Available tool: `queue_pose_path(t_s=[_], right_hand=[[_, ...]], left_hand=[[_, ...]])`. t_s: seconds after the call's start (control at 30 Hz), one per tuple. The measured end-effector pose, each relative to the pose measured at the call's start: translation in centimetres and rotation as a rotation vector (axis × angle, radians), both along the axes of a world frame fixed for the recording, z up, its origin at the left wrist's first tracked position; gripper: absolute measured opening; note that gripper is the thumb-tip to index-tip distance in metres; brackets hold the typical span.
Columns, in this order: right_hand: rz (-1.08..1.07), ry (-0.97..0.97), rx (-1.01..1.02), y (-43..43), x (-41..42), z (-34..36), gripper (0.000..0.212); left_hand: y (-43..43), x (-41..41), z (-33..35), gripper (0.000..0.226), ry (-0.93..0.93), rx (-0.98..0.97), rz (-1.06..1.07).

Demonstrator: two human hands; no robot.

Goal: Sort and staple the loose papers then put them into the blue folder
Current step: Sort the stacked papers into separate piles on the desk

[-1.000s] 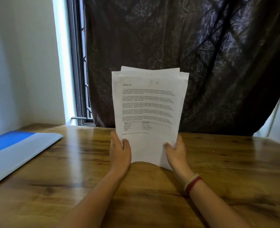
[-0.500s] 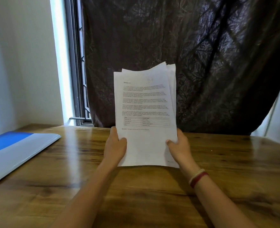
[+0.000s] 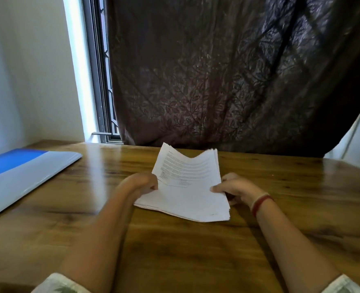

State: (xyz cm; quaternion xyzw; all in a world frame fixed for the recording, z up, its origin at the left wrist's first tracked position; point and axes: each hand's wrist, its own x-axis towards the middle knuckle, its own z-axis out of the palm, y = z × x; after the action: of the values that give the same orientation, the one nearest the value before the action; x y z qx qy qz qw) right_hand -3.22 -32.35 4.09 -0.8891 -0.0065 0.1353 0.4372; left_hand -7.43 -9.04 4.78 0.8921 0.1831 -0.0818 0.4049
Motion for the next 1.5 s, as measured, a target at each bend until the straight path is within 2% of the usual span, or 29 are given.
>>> queue_pose_path(t_s=[0.07, 0.17, 0.27, 0.4, 0.5, 0.57, 0.6, 0.67, 0.73, 0.77, 0.87, 1.0, 1.1, 1.2, 1.27, 1.37, 1.5], right_hand=[[-0.049, -0.121, -0.015, -1.1, 0.2, 0.5, 0.014], [-0.201, -0.352, -0.198, -1.9, 1.9, -0.1, 0.044], [-0.154, -0.394, -0.206, -1.0, 4.3, -1.4, 0.039], [0.007, -0.369, -0.459, 1.7, 7.0, -1.8, 0.036], [-0.031, -0.441, -0.704, 3.9, 8.3, -1.2, 0.035], [-0.062, -0.534, -0.786, 5.1, 9.2, -0.1, 0.041], [-0.053, -0.566, -0.782, 5.6, 9.8, 0.4, 0.043], [0.023, -0.584, -0.695, 6.9, 10.8, 1.3, 0.046], [0.158, -0.529, -0.582, 8.2, 11.4, 1.5, 0.049], [0.235, -0.480, -0.559, 8.8, 11.4, 1.3, 0.051], [0.385, -0.381, -0.666, 9.9, 11.8, 0.1, 0.048], [0.282, -0.450, -0.827, 10.0, 12.5, -0.5, 0.052], [0.160, -0.491, -0.887, 9.8, 12.3, -0.1, 0.062], [0.157, -0.476, -0.727, 9.9, 12.8, -0.1, 0.062], [0.217, -0.408, -0.588, 10.5, 13.1, -0.3, 0.064], [0.268, -0.360, -0.511, 11.1, 13.0, -0.5, 0.066], [0.297, -0.309, -0.385, 11.5, 12.8, 0.1, 0.063]], left_hand=[[0.8, -0.7, 0.5, 0.016, 0.054, 0.002, -0.019], [3.0, -1.7, 0.2, 0.020, 0.091, -0.062, -0.093], [4.1, -2.1, -0.7, 0.030, 0.081, -0.038, -0.178], [3.4, -1.8, -1.2, 0.020, -0.011, 0.233, -0.216], [3.6, -2.0, -1.9, 0.041, -0.084, 0.634, -0.133], [3.8, -2.9, -2.3, 0.049, -0.185, 0.784, -0.173], [3.9, -3.4, -2.5, 0.054, -0.250, 0.795, -0.248], [3.9, -4.6, -2.4, 0.074, -0.338, 0.670, -0.421], [4.0, -5.7, -2.2, 0.100, -0.272, 0.532, -0.565], [4.0, -5.9, -2.2, 0.109, -0.199, 0.532, -0.639], [4.3, -6.1, -3.1, 0.119, -0.089, 0.590, -0.757], [4.3, -6.2, -3.4, 0.115, -0.157, 0.516, -0.702], [4.4, -6.4, -3.3, 0.106, -0.214, 0.612, -0.746], [4.2, -6.7, -3.0, 0.097, -0.404, 0.766, -0.829], [3.3, -7.0, -2.8, 0.090, -0.467, 0.767, -0.911], [2.1, -7.2, -3.0, 0.084, -0.388, 0.682, -0.974], [2.1, -6.6, -3.3, 0.072, -0.319, 0.663, -1.003]])
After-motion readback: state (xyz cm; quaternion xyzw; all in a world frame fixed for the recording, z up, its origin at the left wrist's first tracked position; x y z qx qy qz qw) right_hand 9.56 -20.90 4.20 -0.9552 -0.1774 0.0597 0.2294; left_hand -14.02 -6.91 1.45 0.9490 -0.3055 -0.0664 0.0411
